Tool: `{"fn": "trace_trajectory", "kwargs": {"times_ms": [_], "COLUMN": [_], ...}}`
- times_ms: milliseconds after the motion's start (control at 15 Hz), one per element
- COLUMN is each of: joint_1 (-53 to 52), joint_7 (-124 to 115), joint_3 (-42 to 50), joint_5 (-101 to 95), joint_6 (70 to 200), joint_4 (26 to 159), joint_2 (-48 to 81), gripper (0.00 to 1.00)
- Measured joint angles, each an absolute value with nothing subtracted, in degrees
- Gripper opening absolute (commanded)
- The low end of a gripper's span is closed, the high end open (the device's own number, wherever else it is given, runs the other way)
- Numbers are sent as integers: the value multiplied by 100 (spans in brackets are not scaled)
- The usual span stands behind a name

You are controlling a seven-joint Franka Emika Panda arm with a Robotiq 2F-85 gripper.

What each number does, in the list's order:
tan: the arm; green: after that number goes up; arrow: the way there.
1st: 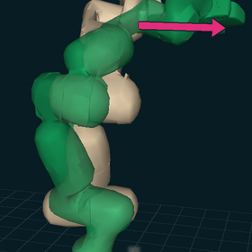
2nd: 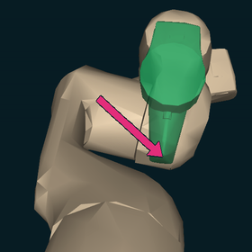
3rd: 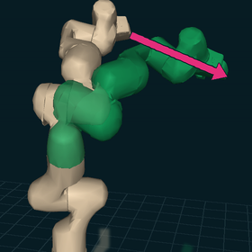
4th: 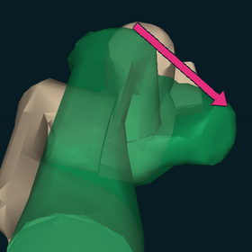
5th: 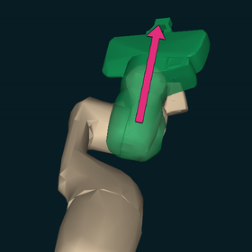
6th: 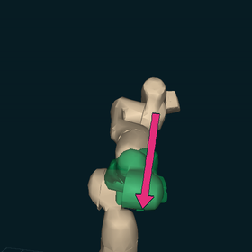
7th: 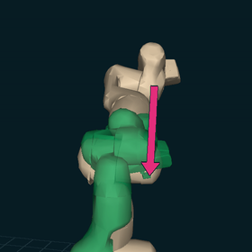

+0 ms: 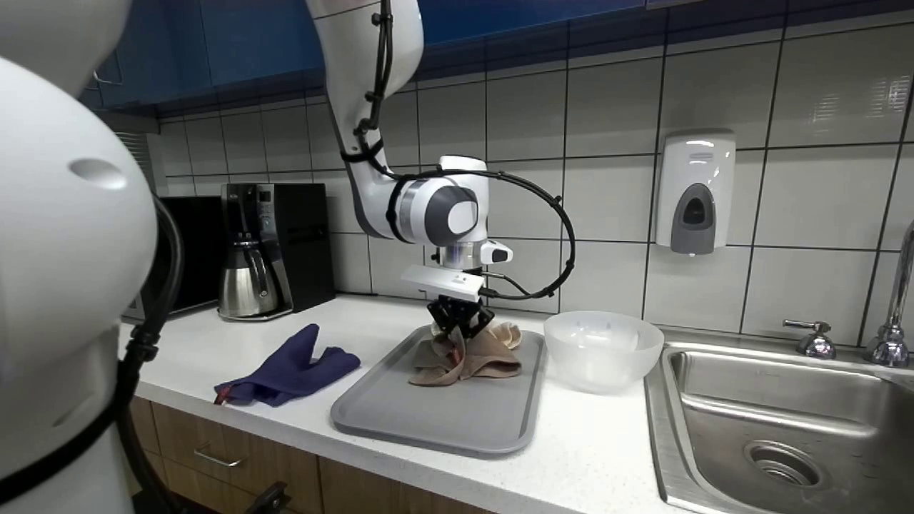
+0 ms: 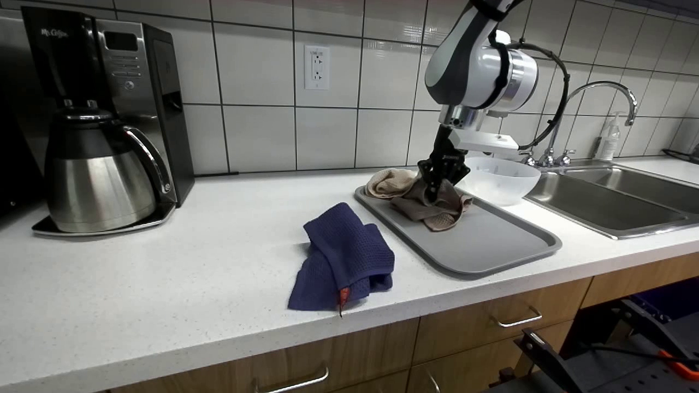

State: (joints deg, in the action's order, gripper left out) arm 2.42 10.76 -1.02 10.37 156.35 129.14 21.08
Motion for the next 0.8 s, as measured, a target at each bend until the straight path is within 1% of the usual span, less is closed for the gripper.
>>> {"fn": "trace_trajectory", "kwargs": {"times_ms": [800], "joint_1": [129], "joint_7": [1058], "joint_3": [-164], "joint_5": [1025], "joint_6": [15717], "joint_4": [13535], "joint_2": [1166], "gripper": [1]}}
